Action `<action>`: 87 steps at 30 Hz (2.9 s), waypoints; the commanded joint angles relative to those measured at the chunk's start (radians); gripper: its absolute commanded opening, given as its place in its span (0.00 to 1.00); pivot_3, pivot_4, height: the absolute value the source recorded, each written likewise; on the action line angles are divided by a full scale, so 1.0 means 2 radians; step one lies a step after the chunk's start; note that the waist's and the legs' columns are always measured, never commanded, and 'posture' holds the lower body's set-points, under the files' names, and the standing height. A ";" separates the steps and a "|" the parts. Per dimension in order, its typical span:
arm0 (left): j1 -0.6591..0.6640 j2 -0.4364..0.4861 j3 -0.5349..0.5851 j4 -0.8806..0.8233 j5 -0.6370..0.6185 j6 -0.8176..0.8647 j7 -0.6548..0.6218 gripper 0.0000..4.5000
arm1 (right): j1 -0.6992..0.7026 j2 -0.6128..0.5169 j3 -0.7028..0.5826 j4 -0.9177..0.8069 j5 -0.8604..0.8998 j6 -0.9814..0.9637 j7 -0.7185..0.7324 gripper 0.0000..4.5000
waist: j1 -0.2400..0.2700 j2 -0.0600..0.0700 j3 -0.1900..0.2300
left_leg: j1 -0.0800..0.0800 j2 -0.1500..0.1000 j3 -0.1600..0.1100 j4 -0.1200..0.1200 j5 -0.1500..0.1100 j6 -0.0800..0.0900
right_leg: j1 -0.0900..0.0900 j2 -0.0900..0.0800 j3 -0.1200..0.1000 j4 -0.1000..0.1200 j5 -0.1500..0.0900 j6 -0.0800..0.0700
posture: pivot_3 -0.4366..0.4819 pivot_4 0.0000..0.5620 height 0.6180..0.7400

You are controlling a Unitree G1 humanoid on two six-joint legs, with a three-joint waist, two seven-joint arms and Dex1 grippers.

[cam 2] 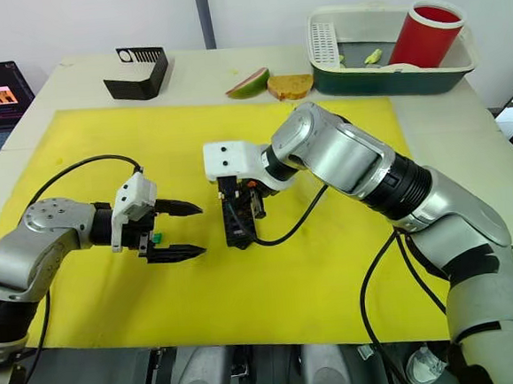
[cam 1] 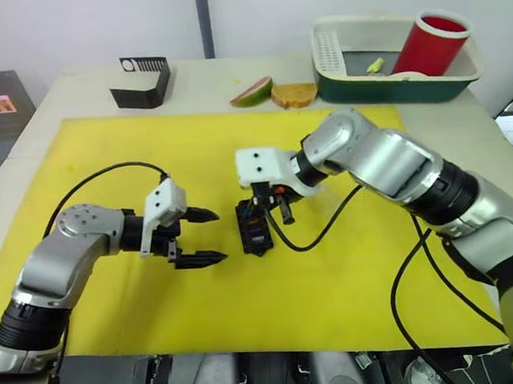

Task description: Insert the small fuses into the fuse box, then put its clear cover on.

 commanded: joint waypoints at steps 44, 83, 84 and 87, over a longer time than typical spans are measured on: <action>-0.008 -0.004 -0.018 -0.005 0.031 -0.025 -0.003 0.99 | 0.025 0.053 0.012 0.042 -0.145 -0.035 0.060 0.00 | -0.001 0.000 0.000 | 0.001 0.000 0.000 0.000 0.000 -0.001 | 0.001 0.001 0.000 0.001 0.000 0.000 | 0.48 0.27 1.00; -0.030 -0.013 -0.005 0.024 0.033 -0.024 -0.002 1.00 | 0.116 0.059 -0.175 -0.020 -0.023 0.017 0.033 0.01 | 0.000 0.000 0.000 | 0.001 0.000 0.000 0.000 0.000 -0.001 | 0.001 0.001 0.000 0.000 0.000 0.000 | 0.48 0.27 1.00; -0.030 -0.013 -0.005 0.023 0.033 -0.024 -0.001 1.00 | 0.125 0.058 -0.176 -0.021 -0.022 0.013 0.027 0.01 | 0.000 0.000 0.000 | 0.001 0.000 0.000 0.000 0.000 -0.001 | 0.001 0.001 0.000 0.000 0.000 0.000 | 0.48 0.27 1.00; -0.031 -0.013 -0.008 0.024 0.036 -0.025 -0.002 1.00 | 0.143 0.060 -0.179 -0.020 -0.018 -0.002 0.012 0.01 | 0.000 0.000 0.000 | 0.001 0.000 0.000 0.000 0.000 -0.001 | 0.001 0.001 0.000 0.001 0.000 0.000 | 0.48 0.27 1.00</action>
